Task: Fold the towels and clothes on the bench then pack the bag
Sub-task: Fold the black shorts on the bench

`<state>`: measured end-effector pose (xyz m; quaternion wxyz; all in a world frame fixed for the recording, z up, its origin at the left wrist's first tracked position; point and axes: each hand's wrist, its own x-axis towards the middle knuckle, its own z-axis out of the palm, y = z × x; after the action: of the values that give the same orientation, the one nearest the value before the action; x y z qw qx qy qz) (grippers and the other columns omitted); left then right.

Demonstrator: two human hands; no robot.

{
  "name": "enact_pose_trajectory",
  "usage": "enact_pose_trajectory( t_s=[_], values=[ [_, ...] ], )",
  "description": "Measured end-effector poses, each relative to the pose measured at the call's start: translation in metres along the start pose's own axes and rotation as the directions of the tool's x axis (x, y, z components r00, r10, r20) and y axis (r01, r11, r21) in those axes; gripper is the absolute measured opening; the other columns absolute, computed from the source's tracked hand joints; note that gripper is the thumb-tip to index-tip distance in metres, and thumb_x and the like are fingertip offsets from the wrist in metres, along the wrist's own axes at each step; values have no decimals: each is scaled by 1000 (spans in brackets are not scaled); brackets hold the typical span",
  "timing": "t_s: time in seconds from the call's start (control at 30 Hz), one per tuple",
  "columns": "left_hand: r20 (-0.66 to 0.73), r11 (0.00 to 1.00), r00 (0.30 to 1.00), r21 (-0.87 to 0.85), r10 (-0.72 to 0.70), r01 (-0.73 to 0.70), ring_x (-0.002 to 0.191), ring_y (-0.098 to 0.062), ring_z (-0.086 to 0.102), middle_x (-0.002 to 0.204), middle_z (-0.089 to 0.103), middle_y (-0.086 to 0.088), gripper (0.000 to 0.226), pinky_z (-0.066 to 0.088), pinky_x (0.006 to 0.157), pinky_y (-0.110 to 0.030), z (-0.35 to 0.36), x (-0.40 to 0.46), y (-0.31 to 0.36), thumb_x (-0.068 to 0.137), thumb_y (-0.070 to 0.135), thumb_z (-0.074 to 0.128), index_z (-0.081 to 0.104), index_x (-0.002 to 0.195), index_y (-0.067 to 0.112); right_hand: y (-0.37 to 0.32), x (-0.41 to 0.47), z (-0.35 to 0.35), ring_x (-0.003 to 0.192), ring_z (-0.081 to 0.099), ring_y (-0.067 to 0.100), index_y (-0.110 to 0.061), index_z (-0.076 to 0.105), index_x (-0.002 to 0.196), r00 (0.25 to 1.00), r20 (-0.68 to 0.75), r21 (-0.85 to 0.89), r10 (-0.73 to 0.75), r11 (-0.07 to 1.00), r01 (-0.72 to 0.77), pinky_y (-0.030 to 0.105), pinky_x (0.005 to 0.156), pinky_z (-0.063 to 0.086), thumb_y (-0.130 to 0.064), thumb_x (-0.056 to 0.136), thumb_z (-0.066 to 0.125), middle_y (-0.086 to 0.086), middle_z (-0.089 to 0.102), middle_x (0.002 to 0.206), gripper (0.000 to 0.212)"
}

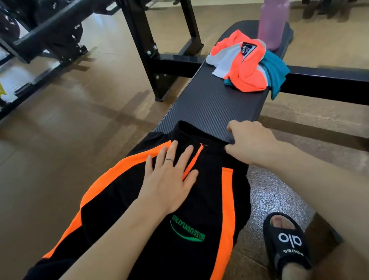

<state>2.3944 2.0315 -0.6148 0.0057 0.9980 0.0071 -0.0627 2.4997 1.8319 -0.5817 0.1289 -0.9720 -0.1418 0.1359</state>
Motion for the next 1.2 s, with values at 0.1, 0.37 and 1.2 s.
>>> enact_pose_trajectory(
  t_s=[0.1, 0.37, 1.2],
  values=[
    [90, 1000, 996, -23, 0, 2, 156, -24, -6, 170, -4, 2, 63, 2, 125, -54, 2, 10, 4, 103, 62, 19, 2, 160, 42, 2, -8, 5, 122, 44, 41, -21, 38, 134, 986, 168, 8, 20, 1000, -22, 48, 95, 46, -27, 93, 58, 16, 34, 135, 46],
    [142, 995, 987, -42, -80, 87, 156, -24, -11, 170, -10, 7, 64, 1, 122, -62, 5, 42, 7, 101, 66, 16, -6, 158, 48, 11, -11, 4, 78, 58, 27, -17, 44, 110, 992, 111, 277, -59, 961, 26, 33, 55, 41, -3, 91, 52, 10, 55, 97, 25],
    [68, 981, 991, -147, -116, 125, 154, -15, -18, 168, -17, 9, 68, -5, 125, -47, 12, -91, 15, 98, 66, 16, -9, 158, 46, 32, -15, 31, 79, 70, 28, 1, 58, 109, 945, 323, 522, 53, 823, -224, 44, 72, 62, -24, 79, 78, 16, 69, 92, 44]
  ],
)
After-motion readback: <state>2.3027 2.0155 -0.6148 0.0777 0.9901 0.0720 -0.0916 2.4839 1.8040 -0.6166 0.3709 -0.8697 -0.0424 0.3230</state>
